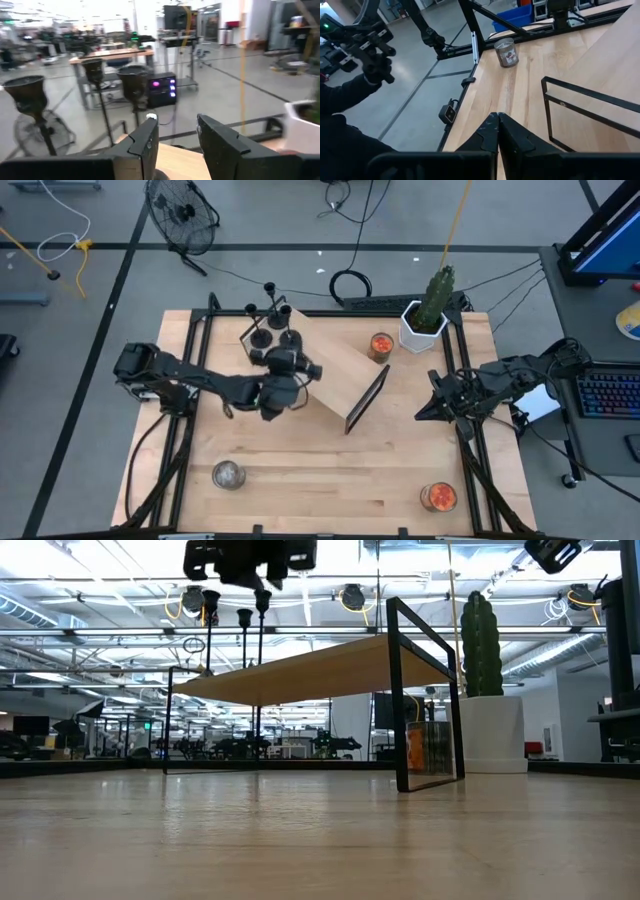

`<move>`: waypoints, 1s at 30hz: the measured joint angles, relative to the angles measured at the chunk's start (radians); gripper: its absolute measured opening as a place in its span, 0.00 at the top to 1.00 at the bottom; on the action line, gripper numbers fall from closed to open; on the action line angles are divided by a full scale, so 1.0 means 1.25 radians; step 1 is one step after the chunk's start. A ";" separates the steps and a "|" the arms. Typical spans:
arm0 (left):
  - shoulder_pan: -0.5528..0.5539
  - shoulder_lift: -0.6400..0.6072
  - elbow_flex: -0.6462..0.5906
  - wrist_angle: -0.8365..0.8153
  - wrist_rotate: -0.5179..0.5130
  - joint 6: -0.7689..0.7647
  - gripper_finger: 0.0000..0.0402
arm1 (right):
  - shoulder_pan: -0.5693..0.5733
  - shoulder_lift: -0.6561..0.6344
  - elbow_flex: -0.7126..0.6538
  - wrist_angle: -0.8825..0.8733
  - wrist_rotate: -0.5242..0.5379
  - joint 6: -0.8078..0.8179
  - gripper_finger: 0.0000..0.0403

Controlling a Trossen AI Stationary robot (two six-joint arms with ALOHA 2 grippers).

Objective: Pick & Place candle stick holders
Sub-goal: Put the brown scented candle on the shelf

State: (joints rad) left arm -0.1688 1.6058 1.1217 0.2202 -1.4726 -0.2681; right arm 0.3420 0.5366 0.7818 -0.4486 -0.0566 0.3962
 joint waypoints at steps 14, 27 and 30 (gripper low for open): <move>-0.216 0.000 0.000 0.162 0.033 0.148 0.65 | 0.000 0.000 0.000 0.003 0.061 -0.046 1.00; -0.367 -0.001 0.000 0.207 -0.023 0.140 0.65 | -0.001 0.000 0.000 0.026 0.153 -0.050 1.00; -0.398 -0.013 0.000 0.248 -0.024 0.169 0.65 | -0.001 0.000 0.000 0.026 0.179 -0.036 1.00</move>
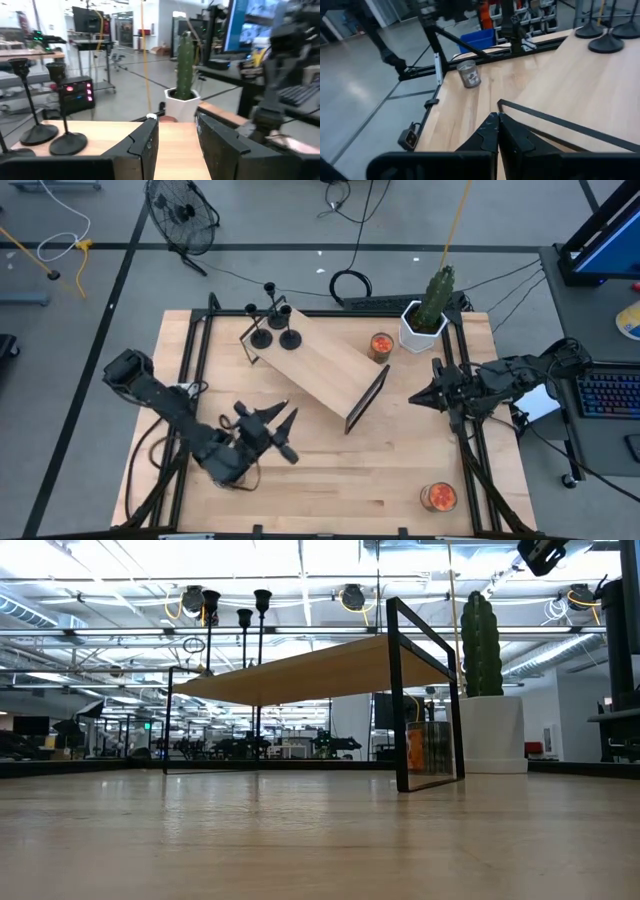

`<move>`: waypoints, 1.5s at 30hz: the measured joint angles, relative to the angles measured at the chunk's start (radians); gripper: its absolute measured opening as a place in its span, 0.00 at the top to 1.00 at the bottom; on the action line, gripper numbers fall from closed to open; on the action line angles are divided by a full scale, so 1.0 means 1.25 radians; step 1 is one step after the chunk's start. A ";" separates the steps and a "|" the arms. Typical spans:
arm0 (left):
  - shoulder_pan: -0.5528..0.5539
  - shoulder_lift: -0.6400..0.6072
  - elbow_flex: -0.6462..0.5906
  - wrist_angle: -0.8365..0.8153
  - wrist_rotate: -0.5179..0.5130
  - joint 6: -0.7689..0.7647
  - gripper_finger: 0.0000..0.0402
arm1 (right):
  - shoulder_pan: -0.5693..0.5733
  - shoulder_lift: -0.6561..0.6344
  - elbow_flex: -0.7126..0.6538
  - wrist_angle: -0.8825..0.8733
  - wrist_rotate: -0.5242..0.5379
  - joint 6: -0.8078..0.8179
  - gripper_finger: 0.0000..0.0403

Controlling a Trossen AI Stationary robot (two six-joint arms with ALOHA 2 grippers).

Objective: Pick & Place candle stick holders
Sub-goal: Put the brown scented candle on the shelf

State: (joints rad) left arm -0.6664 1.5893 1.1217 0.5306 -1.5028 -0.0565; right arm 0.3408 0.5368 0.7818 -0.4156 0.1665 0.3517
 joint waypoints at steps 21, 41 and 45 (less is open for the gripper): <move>-0.040 -0.039 0.000 -0.391 0.318 -0.479 0.65 | 0.000 0.002 0.000 0.038 0.056 -0.019 1.00; -0.017 -0.225 0.000 -1.215 1.099 -1.262 0.65 | 0.000 0.003 -0.001 0.017 0.052 -0.010 1.00; -0.035 -0.242 0.000 -1.354 1.133 -1.344 0.65 | 0.000 0.001 -0.031 0.039 0.052 -0.010 1.00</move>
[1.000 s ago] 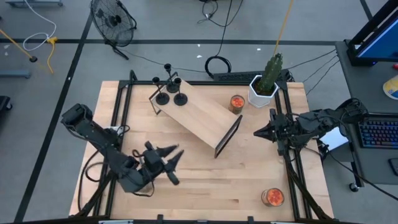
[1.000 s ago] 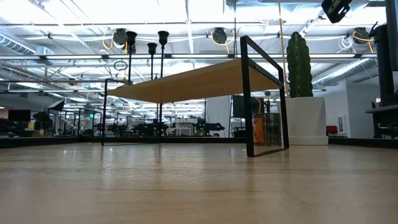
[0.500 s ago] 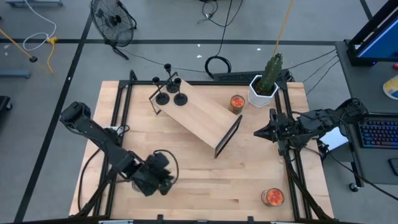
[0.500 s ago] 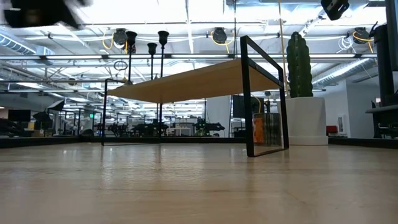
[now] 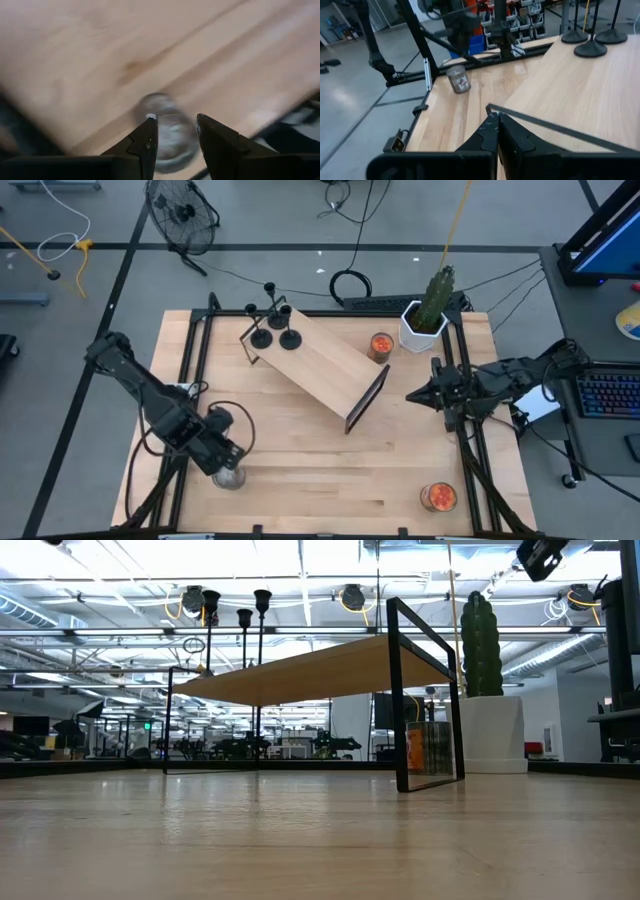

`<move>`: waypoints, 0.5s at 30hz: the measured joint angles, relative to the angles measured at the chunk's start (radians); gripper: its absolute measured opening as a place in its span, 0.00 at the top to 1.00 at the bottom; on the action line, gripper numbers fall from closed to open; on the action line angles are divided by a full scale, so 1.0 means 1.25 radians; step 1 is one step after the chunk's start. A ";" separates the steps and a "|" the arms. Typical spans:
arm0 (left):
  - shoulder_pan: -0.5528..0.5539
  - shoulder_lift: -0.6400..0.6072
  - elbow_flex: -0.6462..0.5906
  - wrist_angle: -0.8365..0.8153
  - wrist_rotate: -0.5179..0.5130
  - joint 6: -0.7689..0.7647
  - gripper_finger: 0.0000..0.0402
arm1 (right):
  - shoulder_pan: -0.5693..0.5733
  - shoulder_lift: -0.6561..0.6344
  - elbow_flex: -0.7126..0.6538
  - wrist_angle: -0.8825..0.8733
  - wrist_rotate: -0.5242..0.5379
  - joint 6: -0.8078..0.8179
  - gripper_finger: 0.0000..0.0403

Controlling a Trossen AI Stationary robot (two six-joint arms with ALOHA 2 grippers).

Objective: Pick & Place candle stick holders
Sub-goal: Put the brown scented candle on the shelf

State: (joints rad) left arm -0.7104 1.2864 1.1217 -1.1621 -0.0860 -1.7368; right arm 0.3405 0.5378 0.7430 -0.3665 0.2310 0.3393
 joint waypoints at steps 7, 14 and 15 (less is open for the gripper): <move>-0.033 0.005 0.000 -0.046 0.006 -0.021 0.65 | 0.000 0.000 -0.075 0.052 0.000 0.046 1.00; -0.063 0.022 -0.022 -0.049 0.004 -0.044 0.65 | 0.000 -0.001 -0.107 0.147 0.001 -0.005 1.00; -0.067 0.026 -0.025 -0.048 0.007 -0.051 0.65 | 0.000 -0.001 -0.108 0.148 0.002 -0.013 1.00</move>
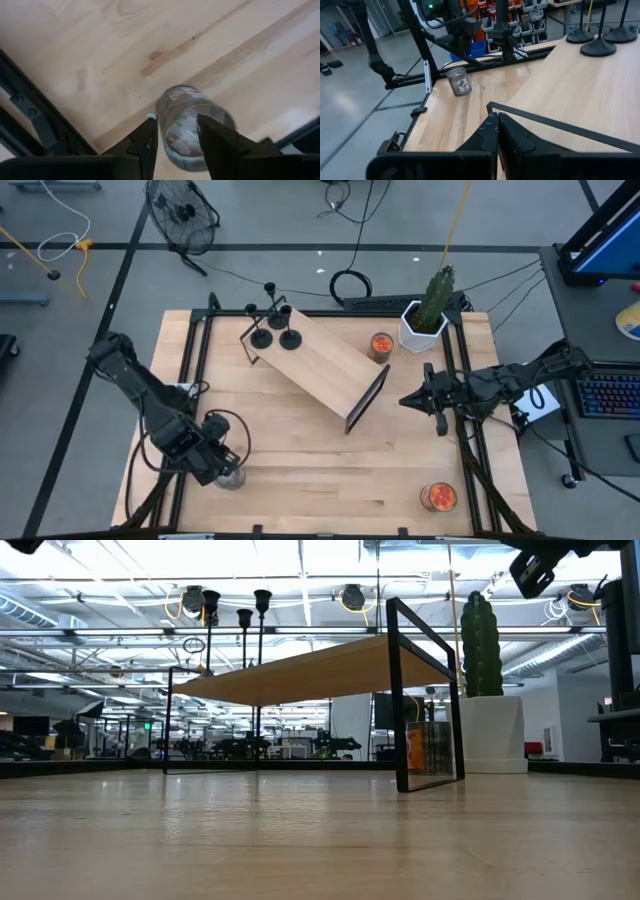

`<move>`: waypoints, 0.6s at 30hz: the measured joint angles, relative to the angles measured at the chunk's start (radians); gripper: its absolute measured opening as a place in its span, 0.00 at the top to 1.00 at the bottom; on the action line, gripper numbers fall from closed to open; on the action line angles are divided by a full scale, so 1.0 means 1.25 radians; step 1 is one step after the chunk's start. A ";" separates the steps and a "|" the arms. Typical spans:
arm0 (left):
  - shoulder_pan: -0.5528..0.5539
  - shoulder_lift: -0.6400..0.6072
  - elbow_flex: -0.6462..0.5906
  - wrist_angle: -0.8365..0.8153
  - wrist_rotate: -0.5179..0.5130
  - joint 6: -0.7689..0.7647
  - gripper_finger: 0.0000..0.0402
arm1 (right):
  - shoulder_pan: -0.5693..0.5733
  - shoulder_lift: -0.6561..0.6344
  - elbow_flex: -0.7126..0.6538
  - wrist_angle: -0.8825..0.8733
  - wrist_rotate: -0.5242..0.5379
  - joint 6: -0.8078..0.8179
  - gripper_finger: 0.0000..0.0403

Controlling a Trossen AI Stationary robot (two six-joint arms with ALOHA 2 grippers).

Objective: Pick & Place candle stick holders
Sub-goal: Put the brown scented candle on the shelf

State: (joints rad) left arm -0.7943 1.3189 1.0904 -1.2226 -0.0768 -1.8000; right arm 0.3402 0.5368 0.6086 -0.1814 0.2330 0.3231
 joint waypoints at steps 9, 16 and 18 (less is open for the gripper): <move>-0.046 0.039 -0.001 0.045 -0.001 -0.035 0.65 | 0.000 -0.036 0.000 -0.042 0.001 -0.065 1.00; -0.083 0.064 -0.001 0.063 -0.002 -0.098 0.65 | 0.000 -0.164 0.000 -0.158 0.001 -0.054 1.00; -0.091 0.065 -0.001 0.064 -0.002 -0.112 0.65 | 0.000 -0.202 0.000 -0.166 0.002 -0.054 1.00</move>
State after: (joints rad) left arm -0.9077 1.4004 1.0893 -1.1422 -0.0788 -1.9404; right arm 0.3401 0.2840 0.6083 -0.3890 0.2351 0.2562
